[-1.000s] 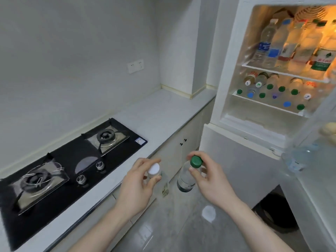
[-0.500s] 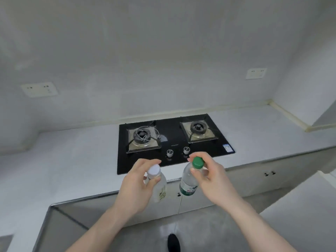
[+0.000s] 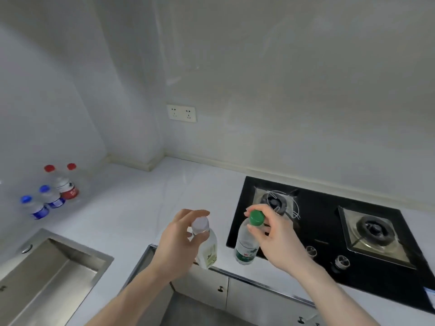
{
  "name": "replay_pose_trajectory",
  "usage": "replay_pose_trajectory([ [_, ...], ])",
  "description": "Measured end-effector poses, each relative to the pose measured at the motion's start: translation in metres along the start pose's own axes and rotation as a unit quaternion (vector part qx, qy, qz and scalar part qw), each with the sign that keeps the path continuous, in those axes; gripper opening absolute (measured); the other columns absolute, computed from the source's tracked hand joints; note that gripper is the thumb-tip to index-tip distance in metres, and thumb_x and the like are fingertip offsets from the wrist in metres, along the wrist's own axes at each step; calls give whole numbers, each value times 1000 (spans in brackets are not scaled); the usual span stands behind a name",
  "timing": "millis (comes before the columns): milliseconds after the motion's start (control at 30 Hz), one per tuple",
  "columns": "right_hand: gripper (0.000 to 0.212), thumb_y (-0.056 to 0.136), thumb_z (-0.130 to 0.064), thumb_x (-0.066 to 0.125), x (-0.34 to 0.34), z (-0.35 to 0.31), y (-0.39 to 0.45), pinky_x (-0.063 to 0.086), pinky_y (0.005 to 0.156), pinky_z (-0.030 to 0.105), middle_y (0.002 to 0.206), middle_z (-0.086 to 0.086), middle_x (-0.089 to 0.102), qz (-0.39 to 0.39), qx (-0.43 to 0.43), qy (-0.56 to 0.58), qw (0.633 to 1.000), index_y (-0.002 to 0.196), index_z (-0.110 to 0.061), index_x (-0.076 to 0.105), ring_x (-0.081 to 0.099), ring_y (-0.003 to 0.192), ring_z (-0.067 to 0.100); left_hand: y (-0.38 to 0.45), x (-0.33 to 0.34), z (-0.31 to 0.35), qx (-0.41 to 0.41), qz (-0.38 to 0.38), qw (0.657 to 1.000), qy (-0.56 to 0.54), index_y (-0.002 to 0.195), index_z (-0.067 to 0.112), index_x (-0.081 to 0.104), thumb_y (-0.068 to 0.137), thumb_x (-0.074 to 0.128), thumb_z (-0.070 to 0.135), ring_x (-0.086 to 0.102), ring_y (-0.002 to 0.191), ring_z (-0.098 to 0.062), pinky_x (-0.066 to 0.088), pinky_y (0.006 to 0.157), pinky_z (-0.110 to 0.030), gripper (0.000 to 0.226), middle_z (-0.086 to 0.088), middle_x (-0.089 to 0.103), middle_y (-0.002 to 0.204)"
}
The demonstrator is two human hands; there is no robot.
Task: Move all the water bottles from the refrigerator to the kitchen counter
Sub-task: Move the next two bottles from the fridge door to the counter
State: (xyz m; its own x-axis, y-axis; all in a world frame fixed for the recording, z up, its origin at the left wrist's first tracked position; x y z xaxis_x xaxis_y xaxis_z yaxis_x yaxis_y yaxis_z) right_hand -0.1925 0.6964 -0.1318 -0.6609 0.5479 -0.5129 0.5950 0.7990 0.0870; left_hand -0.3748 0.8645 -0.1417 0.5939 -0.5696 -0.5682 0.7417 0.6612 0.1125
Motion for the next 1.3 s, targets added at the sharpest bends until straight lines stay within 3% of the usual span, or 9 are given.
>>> replay_pose_trajectory([
  [200,28,99,-31,69,34,-7,95,58,97,43,117,-23,69,-74,-42,-28,996,117,-49,56,67,111,6,44,-42,-29,-41,72,996,34,120,48,63,93,74,19,60,106,-1,54,88,-25,42,27,56,119],
  [467,27,98,-27,70,105,-20,183,49,93,22,115,-28,68,-176,-84,-30,980,111,-47,59,61,110,-9,58,-95,-75,-105,159,979,68,121,47,62,91,76,22,61,106,-4,56,90,-29,41,28,56,117],
  [700,24,94,-27,74,171,-54,240,54,91,33,109,-25,70,-227,-111,-43,966,107,-43,62,64,107,-2,59,-150,-118,-156,202,962,96,122,48,61,91,76,26,61,105,-6,56,91,-32,41,28,56,116],
  [933,20,93,-32,76,243,-84,293,53,91,32,108,-23,69,-252,-133,-74,956,104,-42,62,62,108,-2,88,-210,-171,-191,194,954,125,122,43,63,90,77,25,61,102,-13,56,92,-37,40,22,58,118],
  [1100,21,91,-40,76,291,-106,333,51,90,36,108,-14,67,-242,-139,-120,953,106,-42,62,58,109,9,124,-256,-213,-202,166,950,168,121,41,62,88,80,30,60,100,-14,58,81,-38,39,19,57,118],
  [1300,22,89,-34,80,346,-126,377,52,74,34,96,-11,70,-227,-128,-139,955,102,-37,63,61,75,10,178,-300,-267,-183,127,942,250,123,40,61,87,80,33,62,104,-19,56,83,-38,42,16,60,122],
])
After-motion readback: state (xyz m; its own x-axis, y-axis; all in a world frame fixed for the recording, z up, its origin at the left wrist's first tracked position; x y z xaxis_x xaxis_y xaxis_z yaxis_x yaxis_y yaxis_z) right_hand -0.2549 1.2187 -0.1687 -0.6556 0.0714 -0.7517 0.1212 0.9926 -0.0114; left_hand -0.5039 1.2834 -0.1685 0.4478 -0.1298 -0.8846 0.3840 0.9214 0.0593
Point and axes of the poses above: each hand's wrist, its own y-axis towards the middle knuckle, its own x-axis out of the palm, z = x × y, the point moved 5 cm from there along y, towards the middle knuckle
